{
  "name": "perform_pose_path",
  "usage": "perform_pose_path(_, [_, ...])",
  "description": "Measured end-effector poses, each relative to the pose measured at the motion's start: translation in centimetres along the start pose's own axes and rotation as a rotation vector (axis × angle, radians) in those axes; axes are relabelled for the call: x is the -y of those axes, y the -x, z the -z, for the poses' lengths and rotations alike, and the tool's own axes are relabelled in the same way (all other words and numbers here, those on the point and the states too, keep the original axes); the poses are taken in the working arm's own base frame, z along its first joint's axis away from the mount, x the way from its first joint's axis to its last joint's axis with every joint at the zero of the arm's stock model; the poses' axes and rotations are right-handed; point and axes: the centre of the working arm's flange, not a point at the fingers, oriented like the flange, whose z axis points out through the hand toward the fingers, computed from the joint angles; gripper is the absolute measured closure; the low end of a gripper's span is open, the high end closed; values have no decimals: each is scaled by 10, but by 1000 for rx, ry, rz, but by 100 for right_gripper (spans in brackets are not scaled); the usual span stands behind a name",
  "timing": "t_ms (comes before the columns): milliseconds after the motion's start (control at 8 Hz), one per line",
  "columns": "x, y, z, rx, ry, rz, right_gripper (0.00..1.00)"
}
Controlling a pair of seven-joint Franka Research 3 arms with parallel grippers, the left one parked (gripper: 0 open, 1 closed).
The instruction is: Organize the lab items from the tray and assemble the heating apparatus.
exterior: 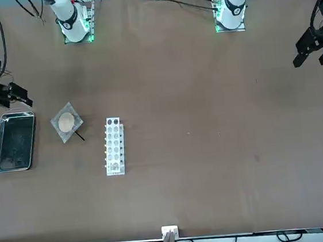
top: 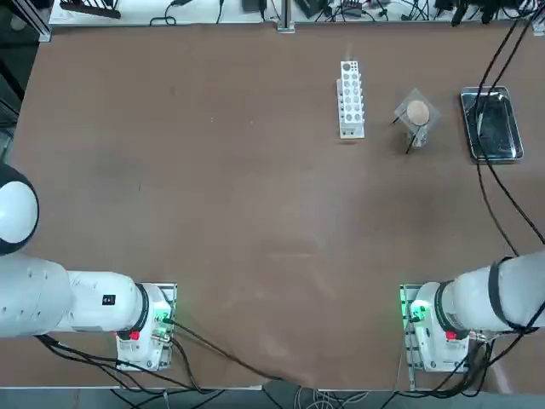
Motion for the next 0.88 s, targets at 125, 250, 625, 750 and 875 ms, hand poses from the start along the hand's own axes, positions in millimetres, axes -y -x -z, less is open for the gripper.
perform_pose_path(125, [3, 7, 1, -5, -1, 8, 0])
perform_pose_path(250, [7, 12, 4, -13, -3, 16, 0])
perform_pose_path(625, [10, 17, 15, -33, -7, 21, 0])
perform_pose_path(750, [9, 17, 16, -37, -7, 20, 0])
perform_pose_path(875, [9, 17, 16, -38, -24, 16, 0])
